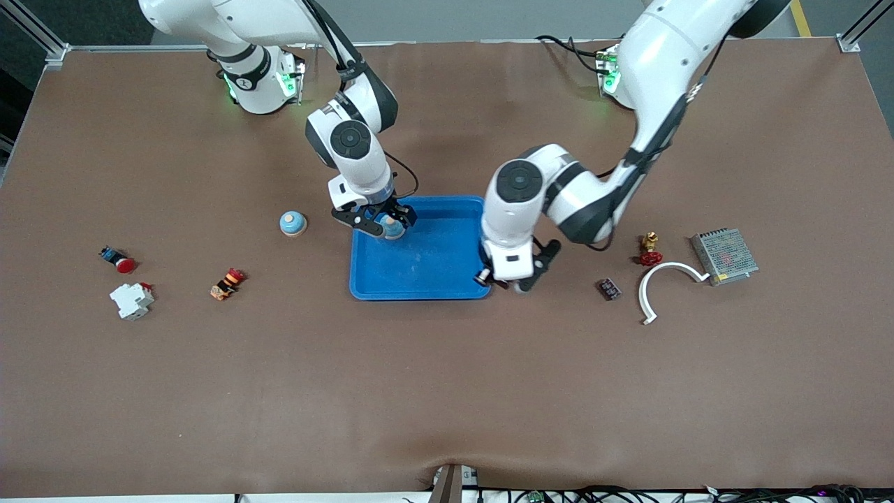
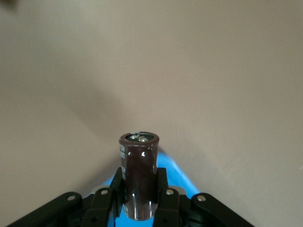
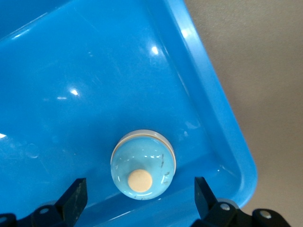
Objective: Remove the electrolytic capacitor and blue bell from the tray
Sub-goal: 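Grasp the second capacitor with the left gripper while the right gripper grasps the bell, then carry the capacitor with the left gripper toward the white arc bracket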
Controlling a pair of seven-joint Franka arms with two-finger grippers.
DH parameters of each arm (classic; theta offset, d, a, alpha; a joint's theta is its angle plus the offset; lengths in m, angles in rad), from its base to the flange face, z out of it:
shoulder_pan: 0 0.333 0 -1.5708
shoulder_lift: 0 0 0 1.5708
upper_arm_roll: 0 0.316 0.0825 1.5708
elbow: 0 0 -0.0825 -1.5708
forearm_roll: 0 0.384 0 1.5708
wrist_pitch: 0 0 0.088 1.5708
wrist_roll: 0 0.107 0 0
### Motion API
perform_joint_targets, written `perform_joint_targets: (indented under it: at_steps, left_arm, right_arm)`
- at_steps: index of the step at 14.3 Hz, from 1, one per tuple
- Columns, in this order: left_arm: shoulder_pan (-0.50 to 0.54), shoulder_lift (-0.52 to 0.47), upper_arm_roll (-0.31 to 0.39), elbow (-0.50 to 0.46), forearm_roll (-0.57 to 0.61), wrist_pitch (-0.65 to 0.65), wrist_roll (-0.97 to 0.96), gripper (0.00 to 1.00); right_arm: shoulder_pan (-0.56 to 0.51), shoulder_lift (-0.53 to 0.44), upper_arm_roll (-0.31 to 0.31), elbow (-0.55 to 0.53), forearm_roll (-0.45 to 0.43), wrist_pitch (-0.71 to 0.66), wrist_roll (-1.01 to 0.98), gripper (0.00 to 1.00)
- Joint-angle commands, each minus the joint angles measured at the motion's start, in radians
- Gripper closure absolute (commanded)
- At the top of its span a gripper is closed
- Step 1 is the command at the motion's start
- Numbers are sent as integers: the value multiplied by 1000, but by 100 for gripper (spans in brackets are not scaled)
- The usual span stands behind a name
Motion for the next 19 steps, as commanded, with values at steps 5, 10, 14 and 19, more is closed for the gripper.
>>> perform_joint_targets:
  at_steps: [5, 10, 14, 19]
  left_arm:
    - [445, -75, -234, -109, 3, -103, 364, 100]
    - [585, -73, -242, -114, 3, -135, 617, 100]
    - [667, -63, -239, -113, 5, -140, 789, 100]
    - [733, -46, -237, -114, 19, -140, 904, 100]
  right_arm:
    - [28, 63, -10, 19, 1, 66, 24, 0]
    - [34, 72, -10, 22, 5, 69, 33, 100]
    - [36, 74, -8, 51, 2, 54, 131, 100]
    - [27, 39, -8, 143, 2, -156, 133, 100]
